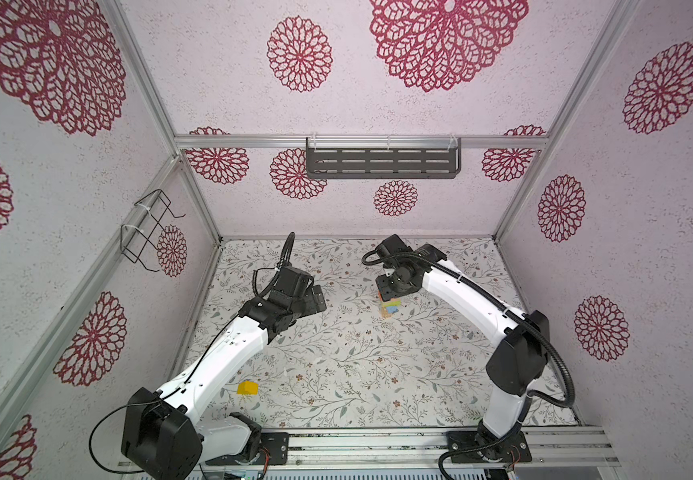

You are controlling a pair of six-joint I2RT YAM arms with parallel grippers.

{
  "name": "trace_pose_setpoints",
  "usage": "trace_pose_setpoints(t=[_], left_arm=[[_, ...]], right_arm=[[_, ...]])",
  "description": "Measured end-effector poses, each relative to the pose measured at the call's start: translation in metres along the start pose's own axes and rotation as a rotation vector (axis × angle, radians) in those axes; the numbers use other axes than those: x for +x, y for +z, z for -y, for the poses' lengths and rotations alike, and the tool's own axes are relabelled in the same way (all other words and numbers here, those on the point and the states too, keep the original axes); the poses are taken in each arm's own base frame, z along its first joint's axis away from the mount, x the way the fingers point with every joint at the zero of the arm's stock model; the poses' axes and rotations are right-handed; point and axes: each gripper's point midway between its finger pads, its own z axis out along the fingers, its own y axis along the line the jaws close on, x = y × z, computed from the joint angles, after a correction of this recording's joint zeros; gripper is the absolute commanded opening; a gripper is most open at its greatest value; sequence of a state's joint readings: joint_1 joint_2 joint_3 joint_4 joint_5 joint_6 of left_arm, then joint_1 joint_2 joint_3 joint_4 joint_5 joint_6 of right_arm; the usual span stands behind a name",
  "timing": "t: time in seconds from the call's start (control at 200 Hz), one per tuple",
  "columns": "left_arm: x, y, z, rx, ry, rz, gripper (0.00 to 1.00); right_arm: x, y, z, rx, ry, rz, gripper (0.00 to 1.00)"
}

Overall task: Build the wood block tower
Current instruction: 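Lift the orange block and carry it toward the stack, then position the orange block above the red block and lower it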

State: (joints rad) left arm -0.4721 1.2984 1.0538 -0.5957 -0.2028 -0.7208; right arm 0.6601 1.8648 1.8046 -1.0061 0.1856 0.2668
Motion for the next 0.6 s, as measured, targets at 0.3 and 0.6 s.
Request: trace_pose_setpoints(t=[0.3, 0.6], left_arm=[[0.005, 0.021, 0.003, -0.007, 0.016, -0.028, 0.97], [0.008, 0.032, 0.001, -0.021, 0.022, -0.041, 0.97]], right_arm=[[-0.011, 0.019, 0.007, -0.016, -0.022, -0.034, 0.51], [-0.014, 0.021, 0.008, -0.059, -0.004, -0.035, 0.52]])
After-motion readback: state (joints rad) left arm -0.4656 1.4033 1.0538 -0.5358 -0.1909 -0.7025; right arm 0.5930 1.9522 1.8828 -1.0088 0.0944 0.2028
